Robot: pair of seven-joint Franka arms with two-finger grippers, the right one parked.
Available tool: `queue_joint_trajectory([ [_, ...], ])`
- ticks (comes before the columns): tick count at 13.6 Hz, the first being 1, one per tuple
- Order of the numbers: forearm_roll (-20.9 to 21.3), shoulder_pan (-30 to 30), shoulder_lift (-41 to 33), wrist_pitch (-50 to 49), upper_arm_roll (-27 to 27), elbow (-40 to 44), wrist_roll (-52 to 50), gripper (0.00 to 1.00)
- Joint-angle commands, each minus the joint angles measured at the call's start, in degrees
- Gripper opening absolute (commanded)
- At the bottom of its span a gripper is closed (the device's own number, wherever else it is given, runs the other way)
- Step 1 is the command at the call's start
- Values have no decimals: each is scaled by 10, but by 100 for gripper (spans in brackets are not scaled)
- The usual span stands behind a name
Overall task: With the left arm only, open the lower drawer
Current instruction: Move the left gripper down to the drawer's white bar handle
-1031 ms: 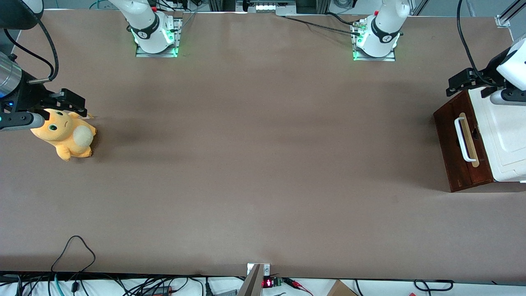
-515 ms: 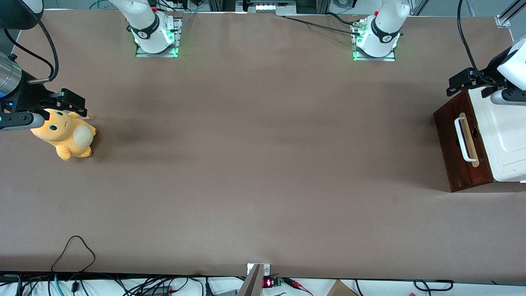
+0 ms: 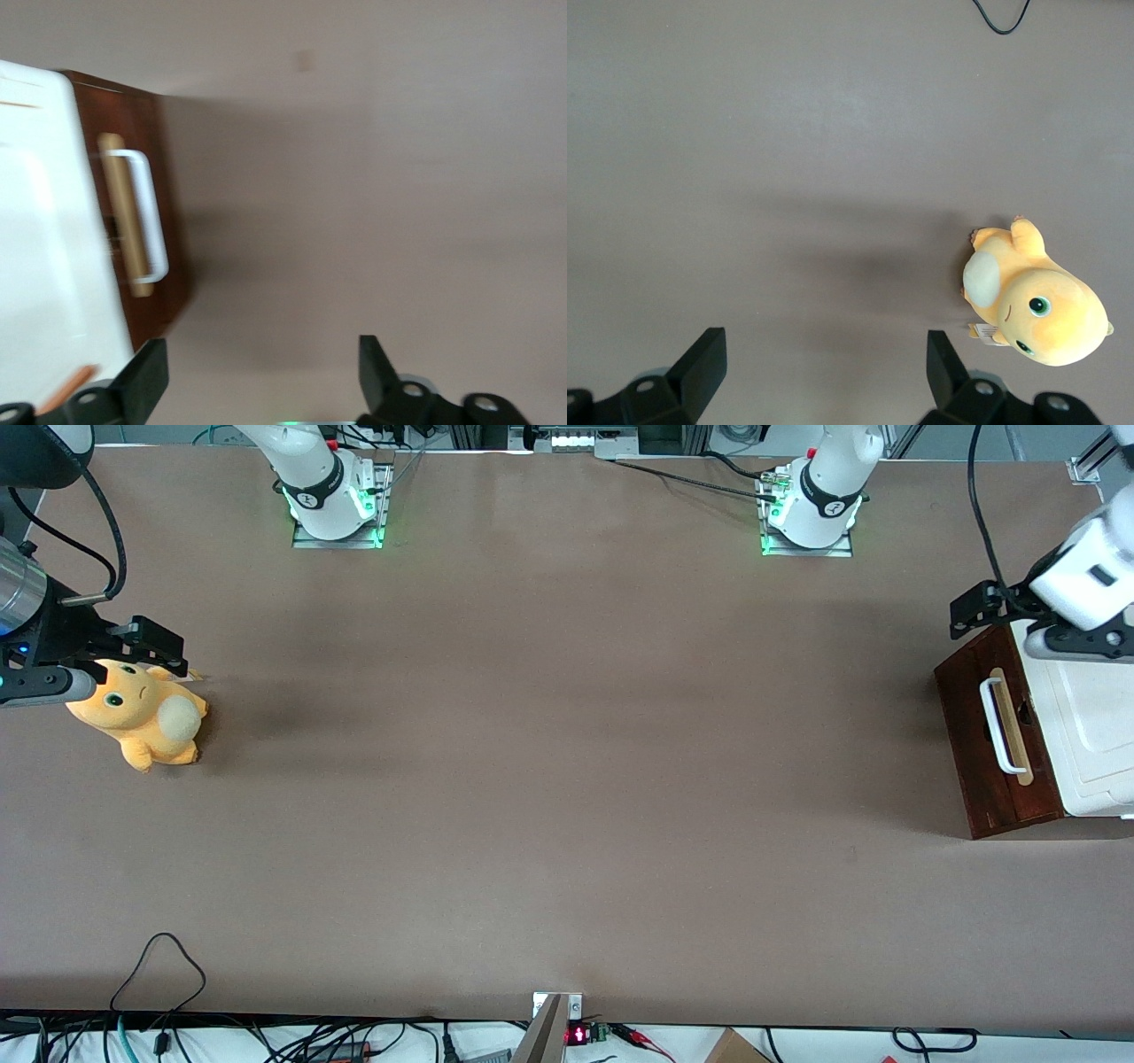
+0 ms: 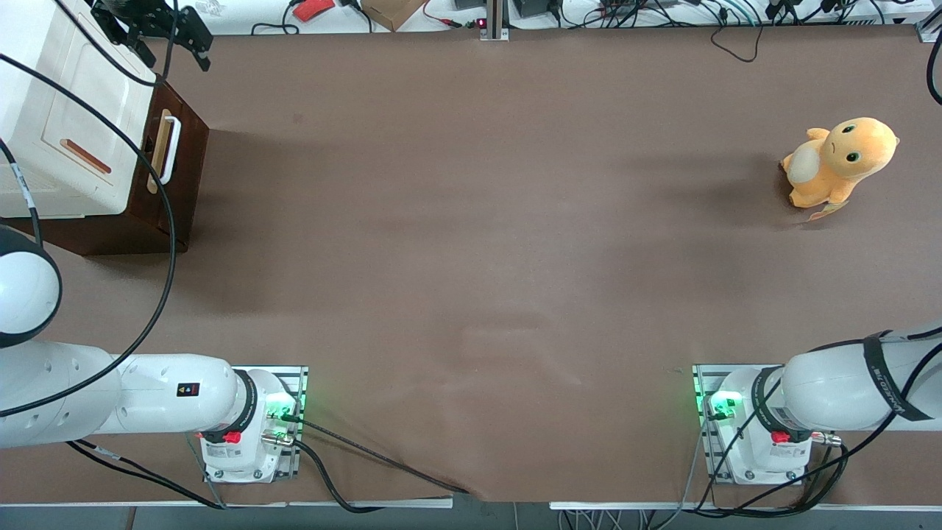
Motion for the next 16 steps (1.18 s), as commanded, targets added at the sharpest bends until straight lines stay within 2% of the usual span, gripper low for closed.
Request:
queue_joint_trajectory([
  [1, 131, -6, 34, -36, -66, 9, -90, 94],
  [6, 320, -13, 85, -56, -110, -87, -242, 94],
  [13, 500, -2, 198, -82, -144, -205, -497, 93],
  [14, 541, 4, 234, -108, -153, -210, -522, 93],
  [16, 580, 16, 283, -130, -163, -210, -549, 93],
])
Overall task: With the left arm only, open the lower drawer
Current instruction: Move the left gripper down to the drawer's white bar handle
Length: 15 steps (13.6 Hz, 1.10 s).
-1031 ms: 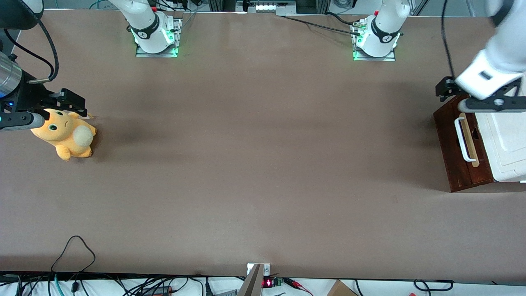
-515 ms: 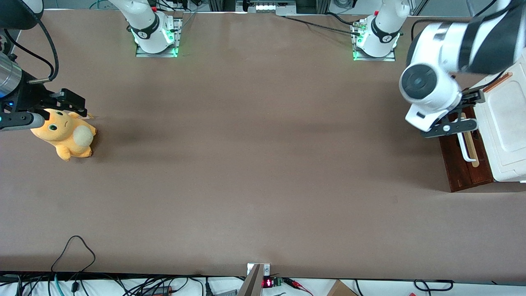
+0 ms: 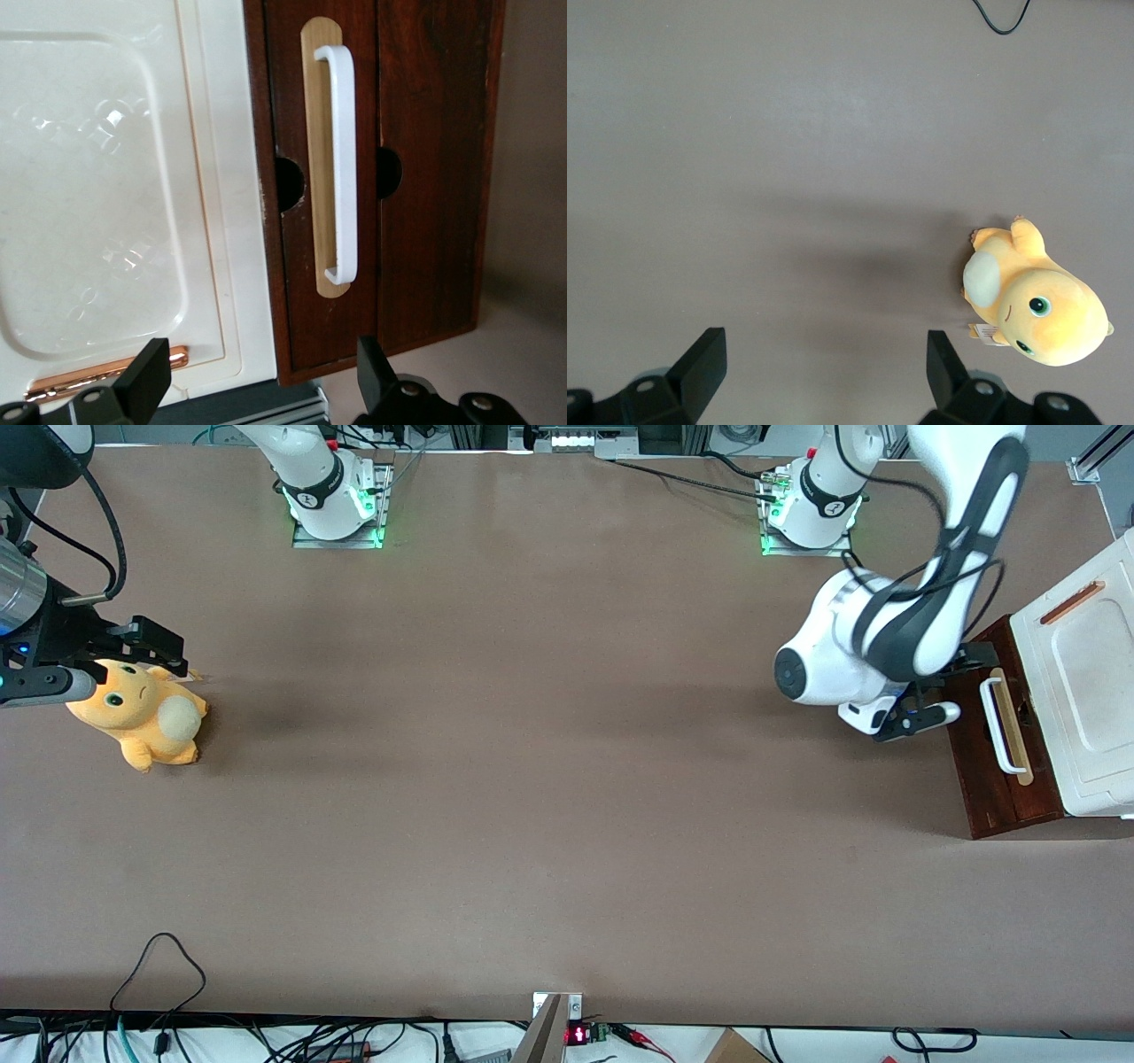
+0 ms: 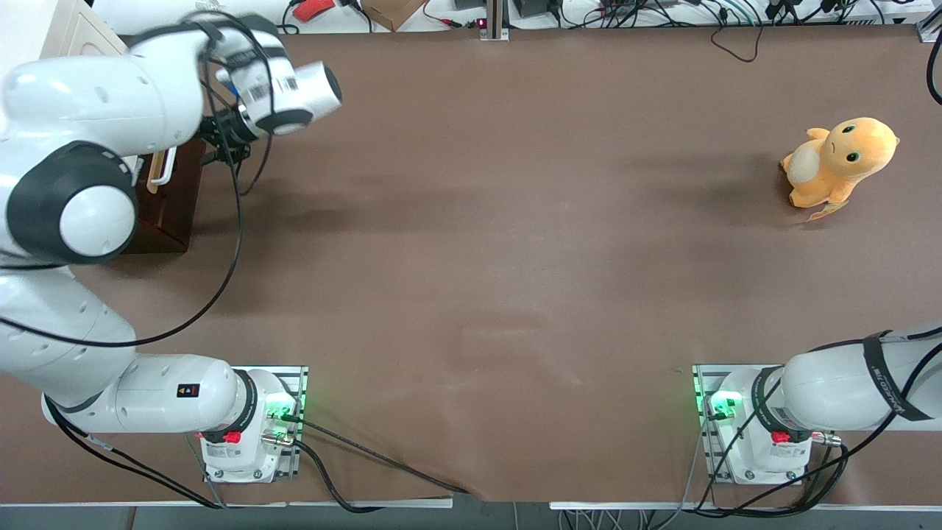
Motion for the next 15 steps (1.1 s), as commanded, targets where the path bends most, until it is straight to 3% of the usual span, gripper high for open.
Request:
queue_joint_trajectory([
  [1, 71, 25, 65, -34, -21, 7, -33, 93],
  [7, 146, 52, 130, -43, -21, 24, -49, 92],
  [9, 149, 55, 130, -43, -21, 28, -48, 92],
  [15, 219, 75, 147, -36, -17, 29, -55, 89],
])
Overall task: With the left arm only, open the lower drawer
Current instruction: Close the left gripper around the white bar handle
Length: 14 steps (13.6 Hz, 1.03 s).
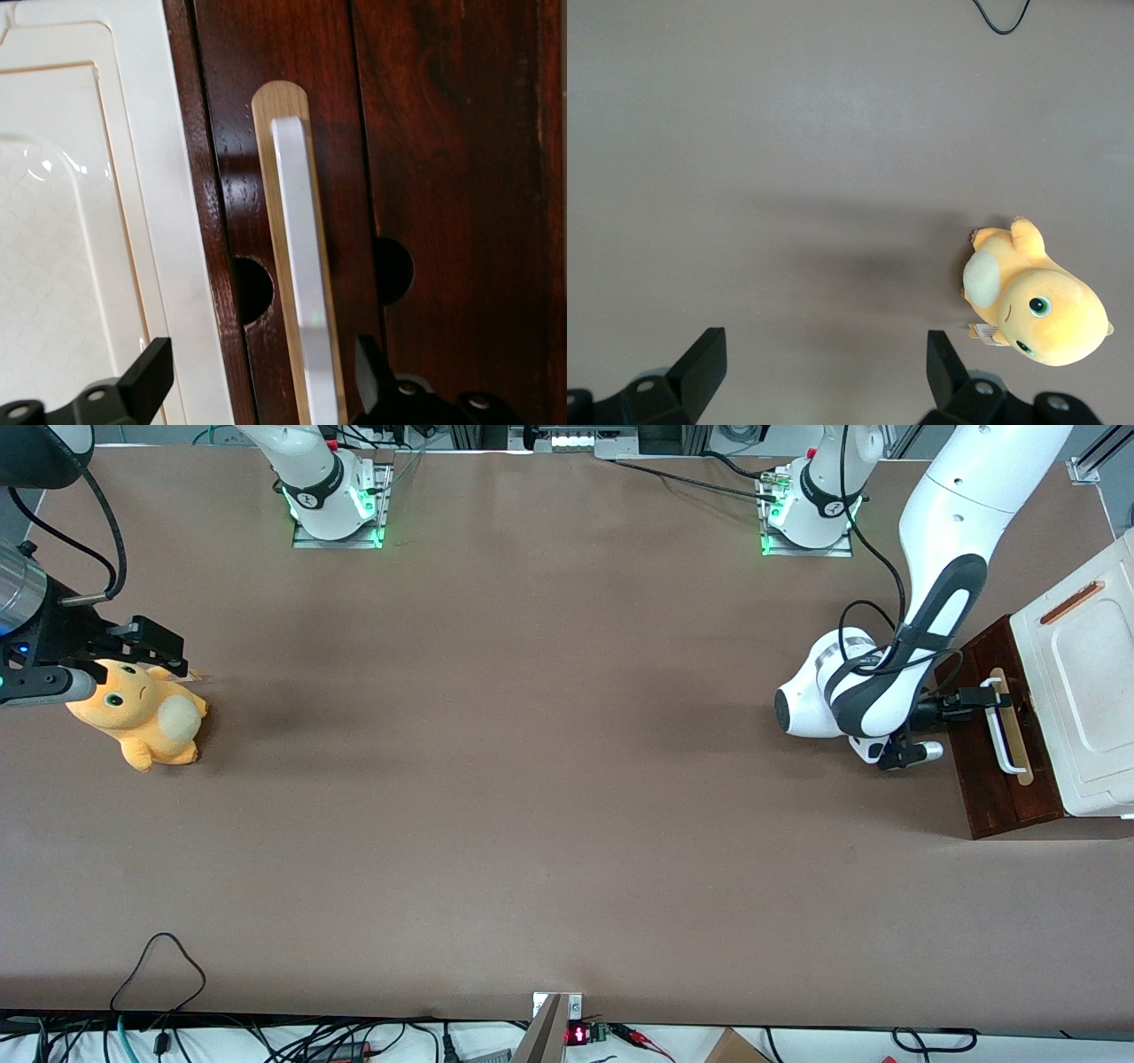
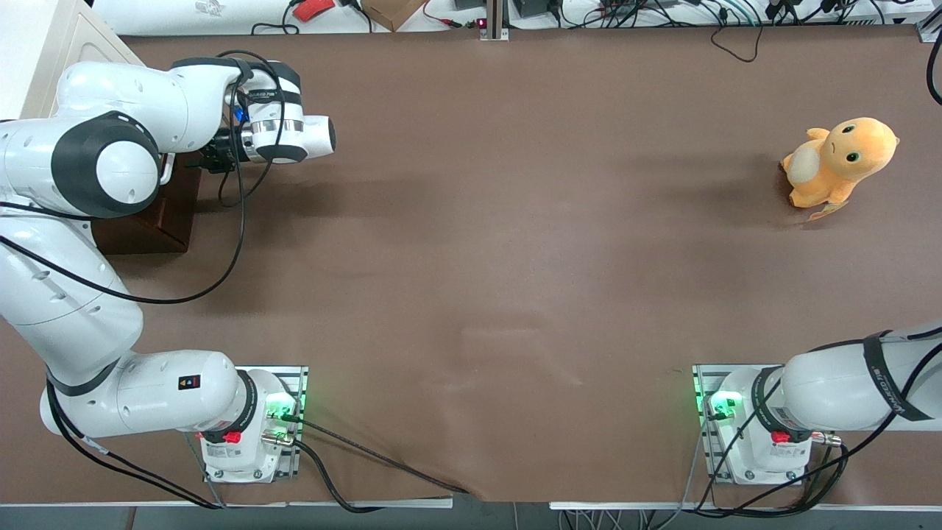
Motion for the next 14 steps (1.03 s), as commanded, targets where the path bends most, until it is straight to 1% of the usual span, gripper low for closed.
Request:
queue_joint_trajectory([
  [1, 32, 11, 22, -8, -7, 7, -7, 100],
  [7, 32, 11, 25, -8, -7, 12, -4, 100],
  [10, 33, 22, 23, 15, -7, 12, 21, 100],
  [14, 50, 31, 25, 24, -3, 13, 32, 100],
])
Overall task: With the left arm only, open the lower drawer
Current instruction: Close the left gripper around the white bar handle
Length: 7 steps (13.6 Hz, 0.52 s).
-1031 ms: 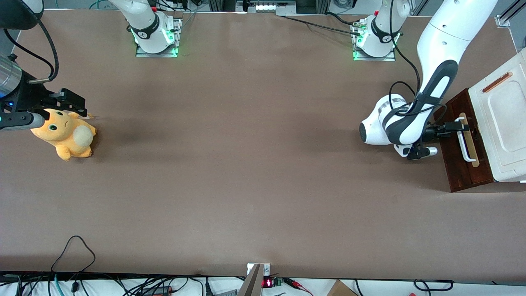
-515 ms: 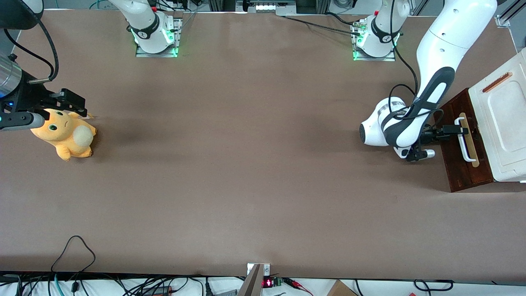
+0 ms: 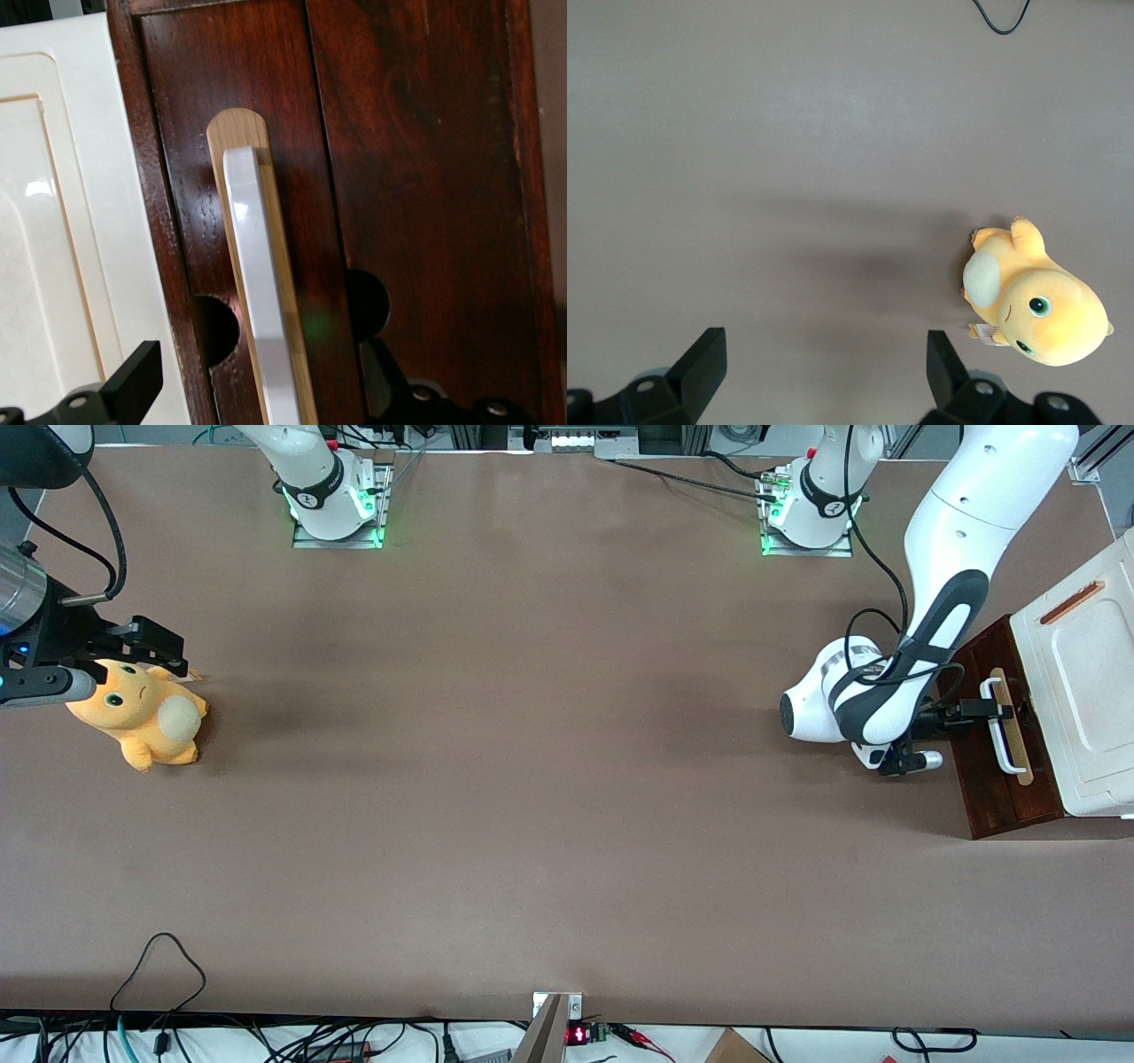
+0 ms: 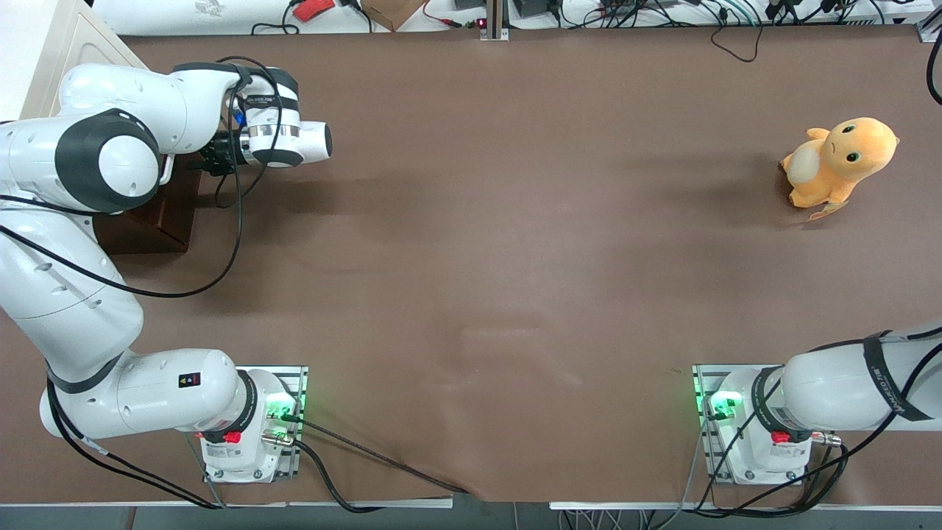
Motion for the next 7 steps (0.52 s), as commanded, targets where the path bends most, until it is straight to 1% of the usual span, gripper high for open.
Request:
queue_joint_trajectory([
  [1, 17, 11, 1, 5, -2, 7, 31, 100],
  [2, 17, 11, 0, 5, -2, 8, 36, 99],
  [3, 17, 11, 1, 5, -2, 8, 33, 94],
  [6, 18, 12, 2, 7, 0, 7, 25, 69],
  [7, 19, 11, 2, 7, 0, 7, 21, 63],
])
